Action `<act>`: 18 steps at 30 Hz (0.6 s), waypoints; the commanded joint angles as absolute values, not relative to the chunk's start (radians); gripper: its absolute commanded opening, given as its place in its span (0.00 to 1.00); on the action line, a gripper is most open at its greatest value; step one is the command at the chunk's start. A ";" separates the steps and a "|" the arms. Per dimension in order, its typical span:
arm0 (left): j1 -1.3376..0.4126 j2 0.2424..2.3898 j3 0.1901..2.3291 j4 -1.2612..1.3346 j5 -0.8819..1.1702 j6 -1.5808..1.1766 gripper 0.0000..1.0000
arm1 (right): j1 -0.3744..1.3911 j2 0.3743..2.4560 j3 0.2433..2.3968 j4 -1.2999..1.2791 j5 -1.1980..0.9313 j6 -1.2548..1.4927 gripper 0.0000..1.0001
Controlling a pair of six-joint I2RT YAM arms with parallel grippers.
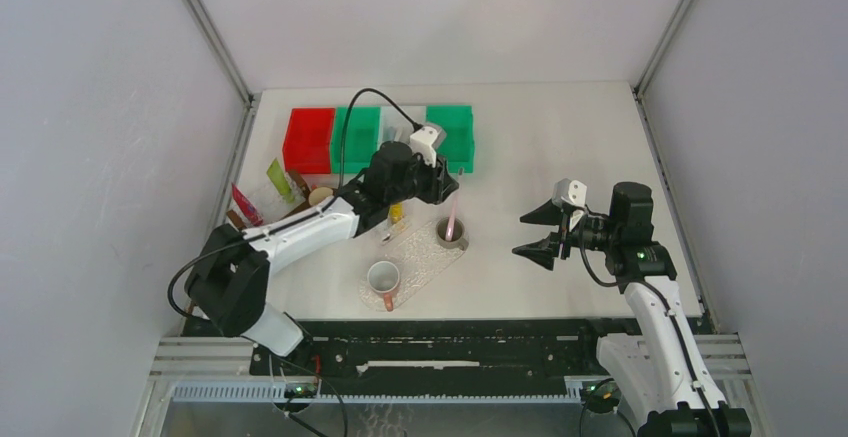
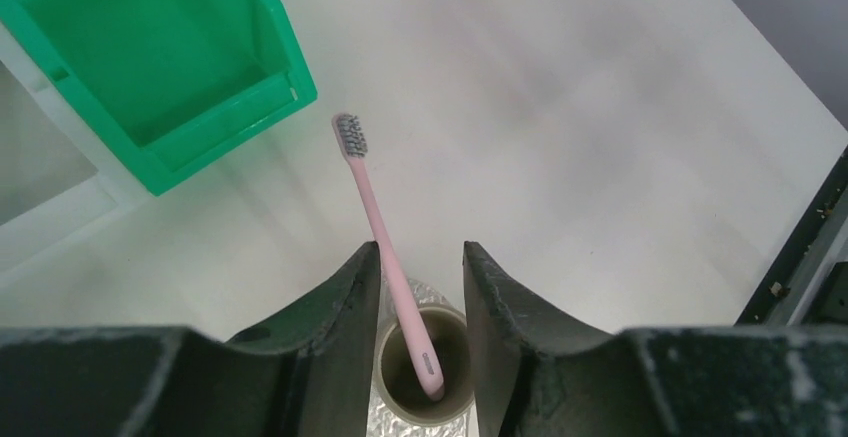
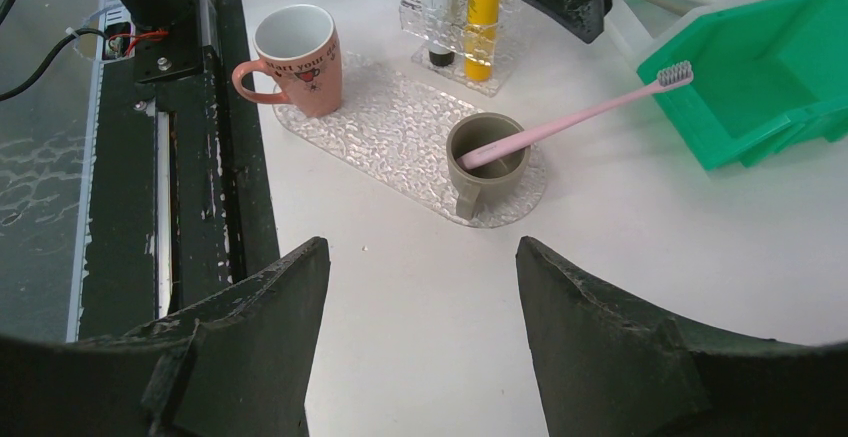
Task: Prepare toiletry sets of a toothbrush and toothpaste on the tray
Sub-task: Pick up the toothbrush from the storage box.
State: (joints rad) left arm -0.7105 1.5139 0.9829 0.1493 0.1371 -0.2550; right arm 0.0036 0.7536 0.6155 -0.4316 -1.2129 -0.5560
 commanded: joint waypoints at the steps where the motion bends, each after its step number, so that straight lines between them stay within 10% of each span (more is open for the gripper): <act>1: -0.696 1.562 1.105 0.045 0.183 -0.264 0.42 | 0.007 0.740 0.621 -0.428 -1.231 -0.569 0.77; 18: -0.649 1.739 1.266 -0.089 0.295 -0.263 0.46 | 0.009 0.738 0.621 -0.428 -1.234 -0.572 0.77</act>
State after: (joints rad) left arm -0.6750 1.7191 1.1896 -0.0811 0.2417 -0.2546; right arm 0.0036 0.7471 0.6159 -0.4316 -1.2129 -0.5560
